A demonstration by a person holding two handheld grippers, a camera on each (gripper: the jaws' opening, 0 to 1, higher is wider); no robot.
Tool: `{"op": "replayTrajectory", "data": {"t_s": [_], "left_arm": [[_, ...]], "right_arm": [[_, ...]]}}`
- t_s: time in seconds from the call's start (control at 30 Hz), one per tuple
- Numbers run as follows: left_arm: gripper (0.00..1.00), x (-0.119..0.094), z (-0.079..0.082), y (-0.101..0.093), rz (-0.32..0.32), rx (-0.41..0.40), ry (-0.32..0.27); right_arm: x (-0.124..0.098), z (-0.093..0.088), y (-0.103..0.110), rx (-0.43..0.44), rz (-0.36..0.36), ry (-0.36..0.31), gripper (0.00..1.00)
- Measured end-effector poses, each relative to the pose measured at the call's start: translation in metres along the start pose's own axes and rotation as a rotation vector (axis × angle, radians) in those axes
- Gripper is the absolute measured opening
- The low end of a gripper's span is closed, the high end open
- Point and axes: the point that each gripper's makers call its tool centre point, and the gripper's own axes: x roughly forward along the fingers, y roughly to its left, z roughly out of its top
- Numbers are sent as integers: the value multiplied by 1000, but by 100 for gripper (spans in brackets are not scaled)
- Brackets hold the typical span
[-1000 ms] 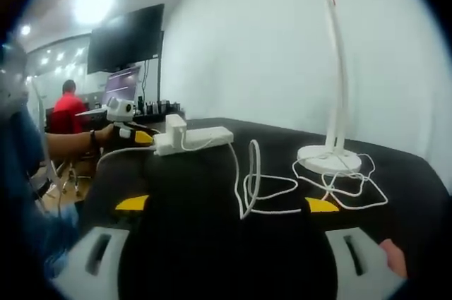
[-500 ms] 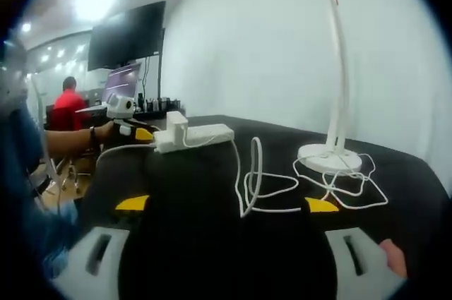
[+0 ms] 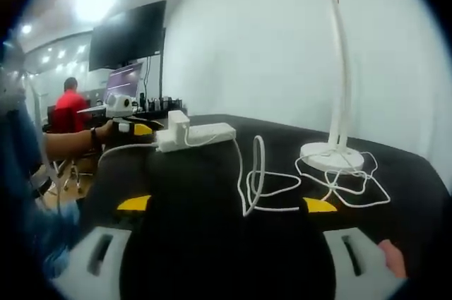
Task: Insert the desk lamp plug into the socket, turn on the power strip switch, turn on the lamp switch, then turn off the lamp switch, turn off the power strip switch, and remove the plug from the socket.
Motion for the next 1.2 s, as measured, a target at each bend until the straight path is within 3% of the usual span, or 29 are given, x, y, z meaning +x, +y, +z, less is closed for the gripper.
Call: {"op": "replayTrajectory", "data": {"t_s": [0.23,0.43,0.7,0.87,1.07,1.2], "left_arm": [[40,2,7,0,18,-7,-14],[44,9,14,-6,-6,4,-36],[50,17,19,-19,-67,95,-35],[53,25,15,-20,-80,141,-27],[53,31,15,-26,-94,184,-46],[51,34,12,-26,-96,230,-28]], "right_arm": [[-1,2,1,5,-1,-9,82],[1,-1,3,-6,5,8,82],[1,1,1,0,4,-2,81],[0,2,2,0,5,-5,81],[1,2,2,0,6,-6,81],[1,1,0,-1,5,-4,81]]}}
